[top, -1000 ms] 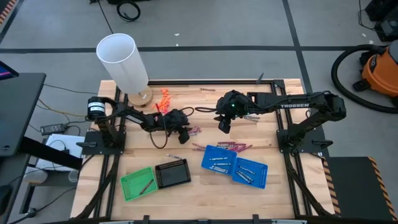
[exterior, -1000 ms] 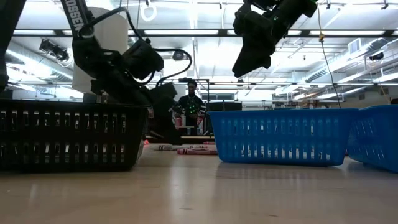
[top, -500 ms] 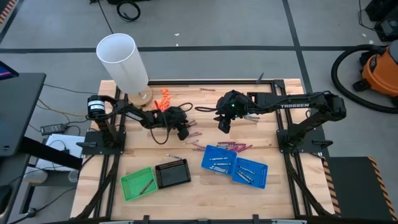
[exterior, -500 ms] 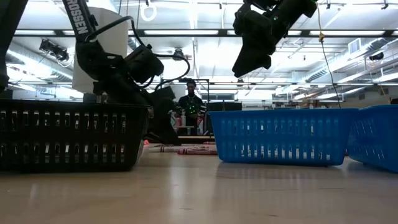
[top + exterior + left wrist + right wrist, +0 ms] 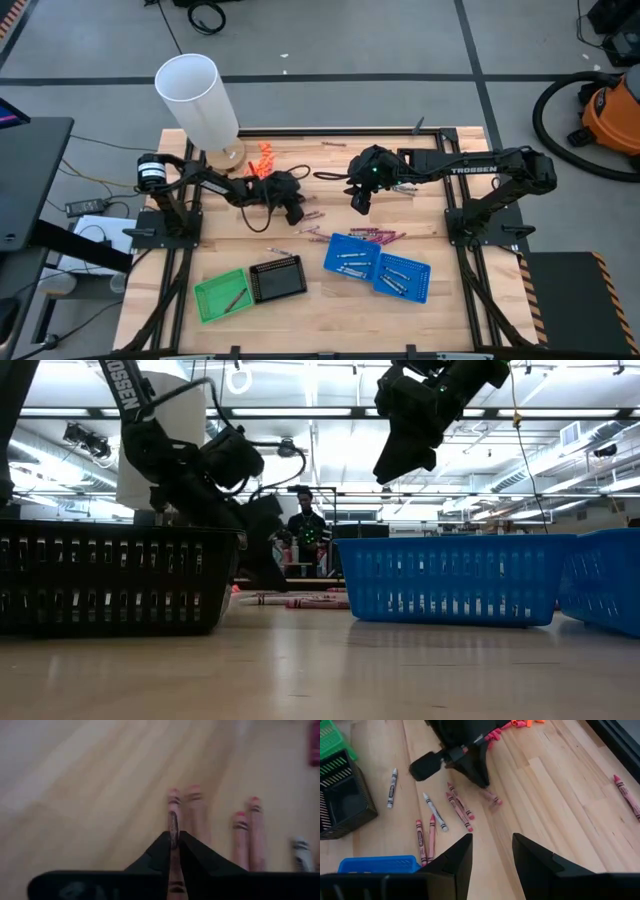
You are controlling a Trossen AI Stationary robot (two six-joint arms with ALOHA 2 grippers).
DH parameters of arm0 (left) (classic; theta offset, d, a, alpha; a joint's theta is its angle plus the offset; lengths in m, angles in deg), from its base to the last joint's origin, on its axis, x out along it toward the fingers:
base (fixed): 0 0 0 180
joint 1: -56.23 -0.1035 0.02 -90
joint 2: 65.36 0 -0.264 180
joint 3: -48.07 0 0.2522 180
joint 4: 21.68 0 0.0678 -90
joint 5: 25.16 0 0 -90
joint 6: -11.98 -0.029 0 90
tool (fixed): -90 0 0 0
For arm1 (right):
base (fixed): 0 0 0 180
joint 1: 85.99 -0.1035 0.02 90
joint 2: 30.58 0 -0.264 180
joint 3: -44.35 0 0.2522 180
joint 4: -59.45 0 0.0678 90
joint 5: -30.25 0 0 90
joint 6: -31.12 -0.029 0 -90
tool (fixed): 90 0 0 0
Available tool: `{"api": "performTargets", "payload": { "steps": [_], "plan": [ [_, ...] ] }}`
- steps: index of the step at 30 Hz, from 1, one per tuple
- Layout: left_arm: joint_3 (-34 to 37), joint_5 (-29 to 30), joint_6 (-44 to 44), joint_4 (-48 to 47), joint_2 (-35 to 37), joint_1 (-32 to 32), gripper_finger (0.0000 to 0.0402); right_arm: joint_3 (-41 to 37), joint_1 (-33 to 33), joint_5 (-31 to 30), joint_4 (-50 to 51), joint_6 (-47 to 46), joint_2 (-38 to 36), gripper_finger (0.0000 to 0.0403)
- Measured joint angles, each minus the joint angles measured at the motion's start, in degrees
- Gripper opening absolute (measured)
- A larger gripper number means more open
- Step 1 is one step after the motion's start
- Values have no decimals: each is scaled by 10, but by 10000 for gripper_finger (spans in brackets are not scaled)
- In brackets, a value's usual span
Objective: Sort crayons
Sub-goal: Put the pink crayon into the black bin
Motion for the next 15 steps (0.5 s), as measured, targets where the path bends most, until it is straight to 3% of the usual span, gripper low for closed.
{"api": "performTargets", "payload": {
  "steps": [6, 15],
  "plan": [
    [2, -34, 0, 23, 7, 0, 38, 0, 0, 0, 0, 0, 0, 146],
    [2, -37, 0, 27, 8, 2, 38, 0, 0, 1, -1, 0, 0, 146]
  ]
}}
